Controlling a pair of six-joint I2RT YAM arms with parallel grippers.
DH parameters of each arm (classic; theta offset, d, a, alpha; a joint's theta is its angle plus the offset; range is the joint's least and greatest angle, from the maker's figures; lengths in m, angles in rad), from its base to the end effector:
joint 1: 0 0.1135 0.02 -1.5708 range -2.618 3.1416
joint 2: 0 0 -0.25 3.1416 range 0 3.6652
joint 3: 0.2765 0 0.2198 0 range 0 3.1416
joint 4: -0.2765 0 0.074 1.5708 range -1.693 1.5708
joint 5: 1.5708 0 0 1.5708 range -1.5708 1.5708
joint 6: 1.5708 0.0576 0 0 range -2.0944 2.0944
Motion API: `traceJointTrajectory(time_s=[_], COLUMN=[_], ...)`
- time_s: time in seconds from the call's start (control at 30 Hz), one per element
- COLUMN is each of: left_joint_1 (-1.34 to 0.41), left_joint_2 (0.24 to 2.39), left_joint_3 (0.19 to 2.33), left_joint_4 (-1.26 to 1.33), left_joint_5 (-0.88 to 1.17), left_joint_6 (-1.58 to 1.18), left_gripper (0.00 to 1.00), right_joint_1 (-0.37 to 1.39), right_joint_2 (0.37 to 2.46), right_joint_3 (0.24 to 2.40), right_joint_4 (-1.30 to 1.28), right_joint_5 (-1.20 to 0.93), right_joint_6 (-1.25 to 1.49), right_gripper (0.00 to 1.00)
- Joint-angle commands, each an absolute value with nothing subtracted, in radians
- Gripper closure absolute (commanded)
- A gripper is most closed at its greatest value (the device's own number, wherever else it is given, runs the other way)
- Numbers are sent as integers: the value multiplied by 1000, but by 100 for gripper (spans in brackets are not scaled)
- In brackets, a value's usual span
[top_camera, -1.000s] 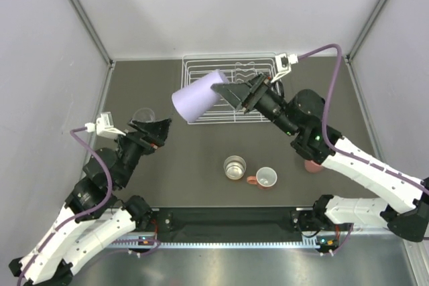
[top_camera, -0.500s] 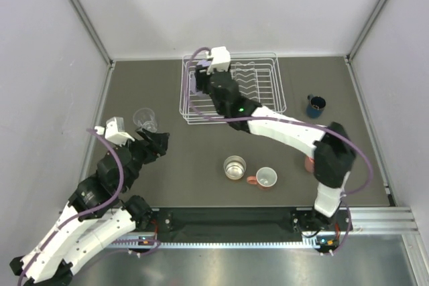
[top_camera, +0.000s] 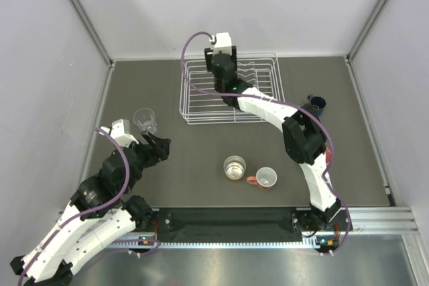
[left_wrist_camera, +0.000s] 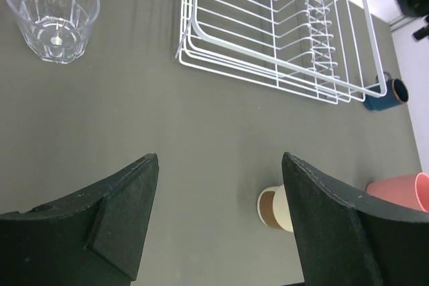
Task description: Load the cups into the dish rack
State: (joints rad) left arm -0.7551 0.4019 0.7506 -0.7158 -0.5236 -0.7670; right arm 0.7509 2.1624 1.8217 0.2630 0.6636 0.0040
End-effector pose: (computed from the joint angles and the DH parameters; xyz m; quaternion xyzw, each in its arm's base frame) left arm 0.0807 -0.0364 0.2955 -0.1513 0.7953 -0.2227 0.5431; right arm 0.3881 0.3137 0.2976 -0.0472 0.7269 0.0144 0.6850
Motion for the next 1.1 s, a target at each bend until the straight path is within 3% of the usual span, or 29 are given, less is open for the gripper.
traceJointTrajectory(time_s=[0.0, 1.07], left_joint_1=[-756, -770], left_joint_2=[423, 411], left_joint_3=[745, 726], left_joint_4=[-707, -670], left_joint_5=[-508, -512], left_joint_6=[-746, -712], left_gripper=[21, 23], right_joint_1=[738, 667], right_joint_2=[2167, 2318], right_joint_3=[1859, 1896], right_joint_4=[351, 330], right_joint_5=[641, 635], right_joint_6=[26, 107], right_gripper=[100, 100])
